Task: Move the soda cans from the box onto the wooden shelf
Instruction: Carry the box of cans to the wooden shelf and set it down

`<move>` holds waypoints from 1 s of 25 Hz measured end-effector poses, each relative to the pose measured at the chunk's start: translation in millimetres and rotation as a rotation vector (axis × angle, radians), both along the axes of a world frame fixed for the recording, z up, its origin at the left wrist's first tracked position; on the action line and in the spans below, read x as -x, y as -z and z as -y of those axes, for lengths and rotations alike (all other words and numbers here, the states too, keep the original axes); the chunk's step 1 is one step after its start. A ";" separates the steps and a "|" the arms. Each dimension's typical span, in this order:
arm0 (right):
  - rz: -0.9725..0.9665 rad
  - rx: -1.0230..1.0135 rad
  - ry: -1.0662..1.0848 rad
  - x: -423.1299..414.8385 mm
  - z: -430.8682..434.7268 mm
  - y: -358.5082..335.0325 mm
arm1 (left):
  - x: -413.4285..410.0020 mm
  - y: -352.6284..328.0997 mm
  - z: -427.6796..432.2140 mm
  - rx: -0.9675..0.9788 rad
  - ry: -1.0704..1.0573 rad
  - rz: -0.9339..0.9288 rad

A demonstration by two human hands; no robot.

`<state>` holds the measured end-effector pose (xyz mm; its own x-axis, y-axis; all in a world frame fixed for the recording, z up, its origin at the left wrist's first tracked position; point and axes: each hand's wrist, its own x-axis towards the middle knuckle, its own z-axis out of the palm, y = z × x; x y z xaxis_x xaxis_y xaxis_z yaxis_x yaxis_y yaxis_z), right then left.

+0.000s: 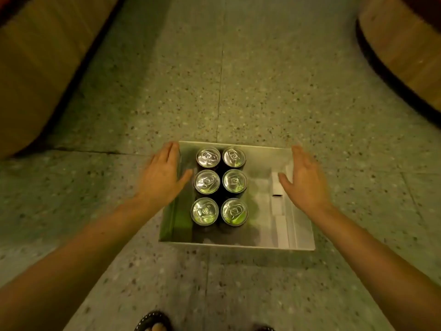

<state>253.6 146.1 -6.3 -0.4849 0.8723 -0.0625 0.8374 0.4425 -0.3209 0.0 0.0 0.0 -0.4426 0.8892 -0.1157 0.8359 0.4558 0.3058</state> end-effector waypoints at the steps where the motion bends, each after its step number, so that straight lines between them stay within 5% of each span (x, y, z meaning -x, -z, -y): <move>1: -0.033 0.016 0.062 -7.3 2.7 9.0 | -1.2 6.5 6.5 0.019 -0.021 -0.004; 4: -0.153 0.130 0.195 -22.1 15.9 23.4 | -3.8 15.8 22.1 0.038 -0.103 0.108; 12: -0.566 0.458 0.279 -31.7 30.7 13.6 | -19.6 20.7 36.7 -0.209 -0.283 0.892; 25: -0.742 0.574 0.444 -16.6 13.7 -30.6 | -5.2 -12.6 16.8 -0.220 -0.277 0.738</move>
<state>270.2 132.4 24.4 -0.2136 0.9151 -0.3421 0.3932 -0.2401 -0.8876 5.2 -16.8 12.6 -0.5275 0.7953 -0.2988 0.2509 0.4819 0.8396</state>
